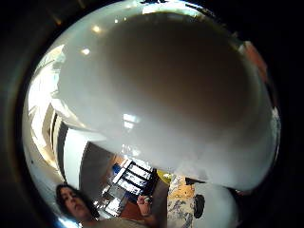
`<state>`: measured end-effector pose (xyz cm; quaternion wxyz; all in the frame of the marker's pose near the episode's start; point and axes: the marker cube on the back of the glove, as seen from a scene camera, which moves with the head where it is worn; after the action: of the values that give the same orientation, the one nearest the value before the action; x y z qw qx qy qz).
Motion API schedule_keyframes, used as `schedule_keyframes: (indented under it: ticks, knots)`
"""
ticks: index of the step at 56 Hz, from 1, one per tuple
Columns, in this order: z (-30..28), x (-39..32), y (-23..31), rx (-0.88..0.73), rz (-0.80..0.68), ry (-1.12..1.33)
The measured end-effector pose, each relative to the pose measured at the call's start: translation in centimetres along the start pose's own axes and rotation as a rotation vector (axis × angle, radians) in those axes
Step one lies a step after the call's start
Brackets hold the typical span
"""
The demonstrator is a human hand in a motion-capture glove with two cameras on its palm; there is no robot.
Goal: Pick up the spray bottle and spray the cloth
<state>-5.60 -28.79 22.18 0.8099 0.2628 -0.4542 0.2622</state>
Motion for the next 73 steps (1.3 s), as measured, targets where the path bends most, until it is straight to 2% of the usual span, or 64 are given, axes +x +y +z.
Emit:
schedule_keyframes:
  ticks: [6,15,20,23,29,34,37,42,47,51,55,65,68,73]
  knots:
    - [-0.4,-0.8,0.5,-0.134,0.039,-0.089]
    - [-2.8,-4.1,-1.6,-0.049,0.048,-0.15]
    - [-6.0,-7.4,-2.4,-0.314,-0.044,-0.115]
    - [-7.4,-10.2,-3.5,-0.459,-0.024,-0.052]
    - [-8.2,-15.4,-4.1,-0.679,-0.021,0.189]
    - [-6.5,-18.0,-3.6,-0.893,-0.053,0.429]
    - [-4.5,-18.1,-3.3,-1.049,-0.042,0.559]
    - [-0.7,-16.1,-2.2,-1.246,0.058,0.769]
    - [3.1,-12.1,2.0,-1.413,0.108,1.003]
    - [4.8,-10.0,4.7,-1.512,0.151,1.097]
    - [5.7,-10.1,5.7,-1.543,0.152,1.082]
    - [6.6,-13.0,3.2,-1.405,0.031,0.996]
    - [7.1,-12.1,3.1,-1.406,0.04,1.034]
    - [8.2,-9.0,4.4,-1.507,0.123,1.115]
